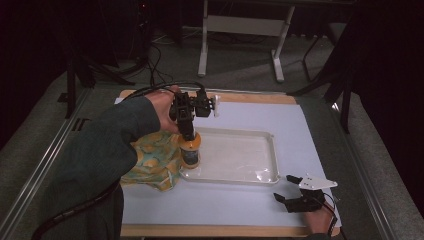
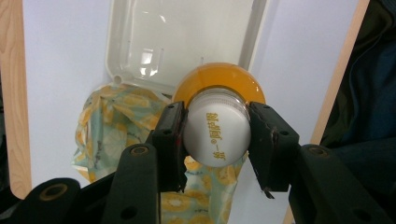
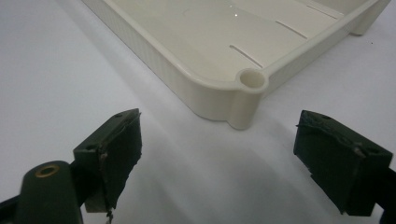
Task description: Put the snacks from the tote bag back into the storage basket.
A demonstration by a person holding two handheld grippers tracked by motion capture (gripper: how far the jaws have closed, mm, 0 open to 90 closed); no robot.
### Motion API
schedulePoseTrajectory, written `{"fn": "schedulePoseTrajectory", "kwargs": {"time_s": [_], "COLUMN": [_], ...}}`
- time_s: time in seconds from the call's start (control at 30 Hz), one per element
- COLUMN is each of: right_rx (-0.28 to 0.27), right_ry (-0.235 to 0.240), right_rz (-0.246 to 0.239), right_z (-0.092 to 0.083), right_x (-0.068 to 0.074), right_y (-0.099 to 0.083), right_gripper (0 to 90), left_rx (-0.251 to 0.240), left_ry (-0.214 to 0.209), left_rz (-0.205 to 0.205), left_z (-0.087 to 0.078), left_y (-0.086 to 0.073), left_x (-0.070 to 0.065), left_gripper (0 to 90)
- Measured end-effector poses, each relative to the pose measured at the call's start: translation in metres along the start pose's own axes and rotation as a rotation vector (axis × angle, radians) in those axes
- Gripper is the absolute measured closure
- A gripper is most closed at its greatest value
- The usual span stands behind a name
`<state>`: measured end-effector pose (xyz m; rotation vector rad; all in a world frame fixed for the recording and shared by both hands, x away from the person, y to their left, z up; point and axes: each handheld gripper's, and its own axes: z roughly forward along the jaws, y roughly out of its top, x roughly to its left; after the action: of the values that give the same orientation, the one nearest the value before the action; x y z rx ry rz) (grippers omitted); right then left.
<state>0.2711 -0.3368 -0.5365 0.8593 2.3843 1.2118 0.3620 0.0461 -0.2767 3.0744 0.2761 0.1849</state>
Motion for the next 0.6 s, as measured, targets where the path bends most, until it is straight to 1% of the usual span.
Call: {"fn": "schedulePoseTrajectory", "kwargs": {"time_s": [0.6], "right_rx": [0.003], "right_ry": [0.001], "right_rz": [0.001], "right_z": [0.0], "right_x": [0.0], "right_y": [0.0], "right_gripper": [14.9], "left_rx": [-0.003], "left_ry": [-0.016], "left_rz": [-0.006], "left_z": [0.013], "left_y": [0.005], "left_x": [0.001], "left_gripper": [59.2]}}
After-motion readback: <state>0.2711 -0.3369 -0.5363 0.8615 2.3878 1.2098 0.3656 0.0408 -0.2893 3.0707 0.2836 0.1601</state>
